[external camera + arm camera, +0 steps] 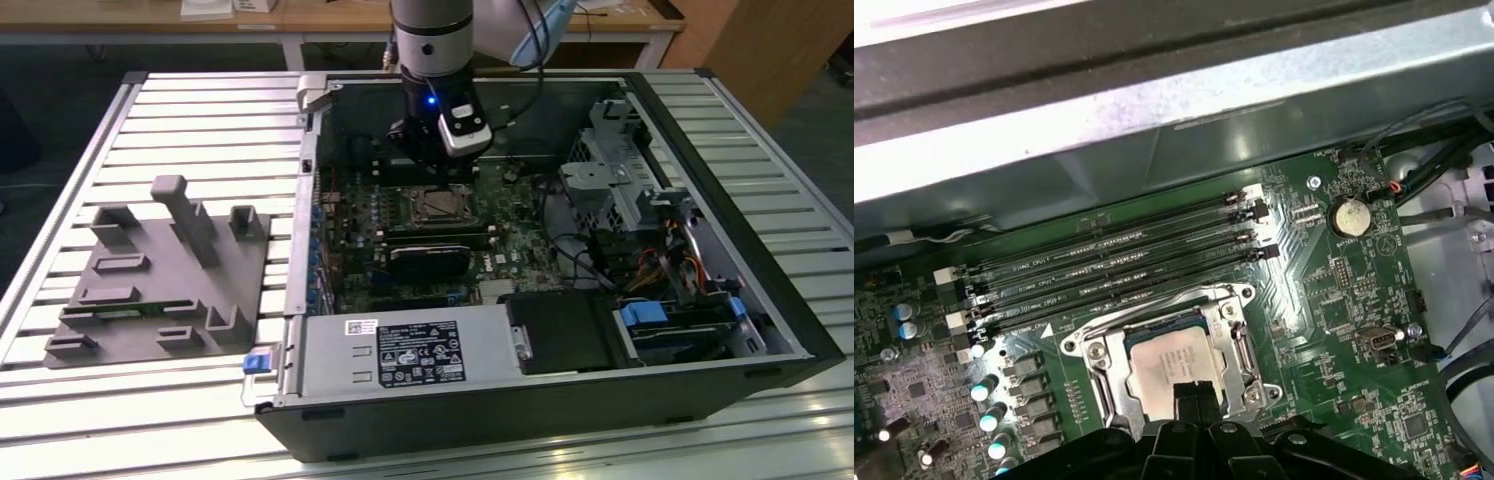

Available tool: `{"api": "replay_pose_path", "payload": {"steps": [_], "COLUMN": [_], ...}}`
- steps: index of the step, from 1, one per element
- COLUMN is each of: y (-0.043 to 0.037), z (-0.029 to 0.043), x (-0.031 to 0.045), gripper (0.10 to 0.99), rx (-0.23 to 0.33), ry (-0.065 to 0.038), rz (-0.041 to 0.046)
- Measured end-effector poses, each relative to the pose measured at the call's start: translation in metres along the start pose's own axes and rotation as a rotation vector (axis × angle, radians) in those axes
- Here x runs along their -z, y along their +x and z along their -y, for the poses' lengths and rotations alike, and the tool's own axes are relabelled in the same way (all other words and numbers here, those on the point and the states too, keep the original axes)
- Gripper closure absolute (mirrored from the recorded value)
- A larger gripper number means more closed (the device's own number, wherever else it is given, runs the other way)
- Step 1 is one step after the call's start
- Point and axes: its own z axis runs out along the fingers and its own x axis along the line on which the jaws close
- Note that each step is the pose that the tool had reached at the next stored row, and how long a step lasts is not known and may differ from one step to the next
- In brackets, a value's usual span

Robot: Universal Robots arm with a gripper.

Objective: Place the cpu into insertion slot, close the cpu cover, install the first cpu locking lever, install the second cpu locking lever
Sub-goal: 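Install the first cpu locking lever, then install the second cpu locking lever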

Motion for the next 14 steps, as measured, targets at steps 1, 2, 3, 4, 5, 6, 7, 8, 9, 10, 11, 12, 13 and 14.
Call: {"api": "replay_pose_path", "payload": {"steps": [1,2,3,4,5,6,7,8,9,10,11,12,13,14], "y": [-0.0002,-0.0004,-0.0004,-0.0005,-0.0005,-0.0007,-0.0008,-0.0010,-0.0012,-0.0014,-0.0017,-0.0020,-0.0022,-0.0024], "z": [0.0000,-0.0001,-0.0001,0.0000,0.0004,0.0008,0.0013,0.0019,0.0026,0.0033,0.0042,0.0050,0.0057,0.0062], "x": [0.0000,0.0000,0.0000,0.0000,0.0000,0.0000,0.0000,-0.0001,0.0000,-0.0001,-0.0001,-0.0001,-0.0001,-0.0001], "gripper": [0.980,0.980,0.980,0.980,0.980,0.980,0.980,0.980,0.980,0.980,0.980,0.980,0.980,0.980], "rx": [0.000,0.000,0.000,0.000,0.000,0.000,0.000,0.000,0.000,0.000,0.000,0.000,0.000,0.000], "ry": [0.000,0.000,0.000,0.000,0.000,0.000,0.000,0.000,0.000,0.000,0.000,0.000,0.000,0.000], "rz": [0.0000,0.0000,0.0000,0.0000,0.0000,0.0000,-0.0001,0.0000,-0.0001,-0.0001,-0.0001,0.0000,0.0000,0.0000]}}
